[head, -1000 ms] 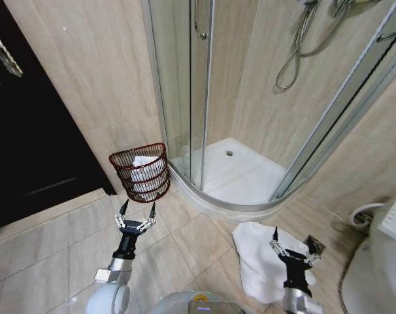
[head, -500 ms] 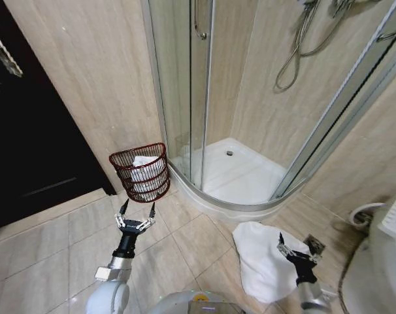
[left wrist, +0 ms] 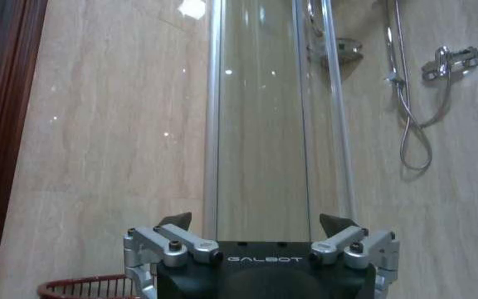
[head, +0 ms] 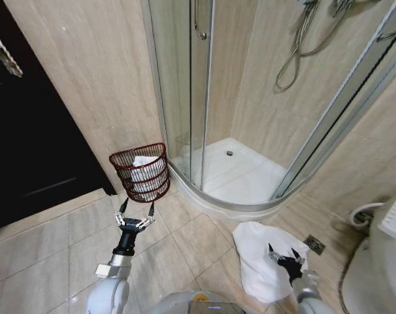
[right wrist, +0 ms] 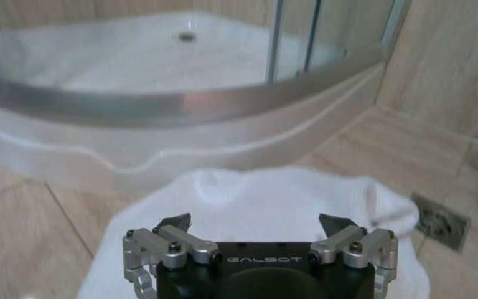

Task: Discard the used towel into the hamper.

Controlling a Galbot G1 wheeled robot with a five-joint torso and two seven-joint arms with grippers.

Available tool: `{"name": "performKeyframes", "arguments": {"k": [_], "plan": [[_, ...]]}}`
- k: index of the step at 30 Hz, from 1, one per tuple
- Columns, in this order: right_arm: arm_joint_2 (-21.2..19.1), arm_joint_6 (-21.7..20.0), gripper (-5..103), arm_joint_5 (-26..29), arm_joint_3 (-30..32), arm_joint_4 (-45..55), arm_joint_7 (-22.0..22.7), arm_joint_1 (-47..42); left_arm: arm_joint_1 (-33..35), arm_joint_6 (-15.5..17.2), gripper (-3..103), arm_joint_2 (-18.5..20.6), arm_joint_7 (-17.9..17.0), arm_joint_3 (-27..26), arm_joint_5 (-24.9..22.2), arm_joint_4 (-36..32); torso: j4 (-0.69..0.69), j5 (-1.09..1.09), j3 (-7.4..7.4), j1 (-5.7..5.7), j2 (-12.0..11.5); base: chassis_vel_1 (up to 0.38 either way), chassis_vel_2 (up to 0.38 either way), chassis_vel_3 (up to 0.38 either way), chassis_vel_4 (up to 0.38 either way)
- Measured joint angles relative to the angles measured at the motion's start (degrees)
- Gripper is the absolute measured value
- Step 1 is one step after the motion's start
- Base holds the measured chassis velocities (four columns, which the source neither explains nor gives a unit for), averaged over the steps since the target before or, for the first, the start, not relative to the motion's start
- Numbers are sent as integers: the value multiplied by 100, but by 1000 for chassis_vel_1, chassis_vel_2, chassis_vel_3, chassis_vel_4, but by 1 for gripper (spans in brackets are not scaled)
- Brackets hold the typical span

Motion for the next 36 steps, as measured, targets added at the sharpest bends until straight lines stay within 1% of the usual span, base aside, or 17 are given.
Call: {"name": "performKeyframes", "arguments": {"k": [3,6,16,21,28,36], "plan": [[16,-40,100,-33,-10,-28,0,13,-4,1,100,14,1,-1,-12,6,0,-1,0,0,0,0,0,0,0],[132,-134,100,-220,-25,-79,93,74,-70,3,100,66,19,5,-25,85,0,-1,0,0,0,0,0,0,0],[266,-290,100,-275,36,-243,262,183,-190,28,100,205,37,10,-106,178,0,-1,0,0,0,0,0,0,0],[303,-349,100,-256,79,-355,235,271,-192,33,100,242,40,10,-132,180,0,-1,-1,0,0,0,0,0,0],[352,-408,100,-283,127,-782,140,664,-145,96,100,215,74,20,-135,52,1,0,0,0,0,0,0,0,0],[232,-456,100,-183,130,-1333,48,989,-158,131,100,105,154,15,-106,14,0,-1,0,0,0,0,0,0,0]]}}
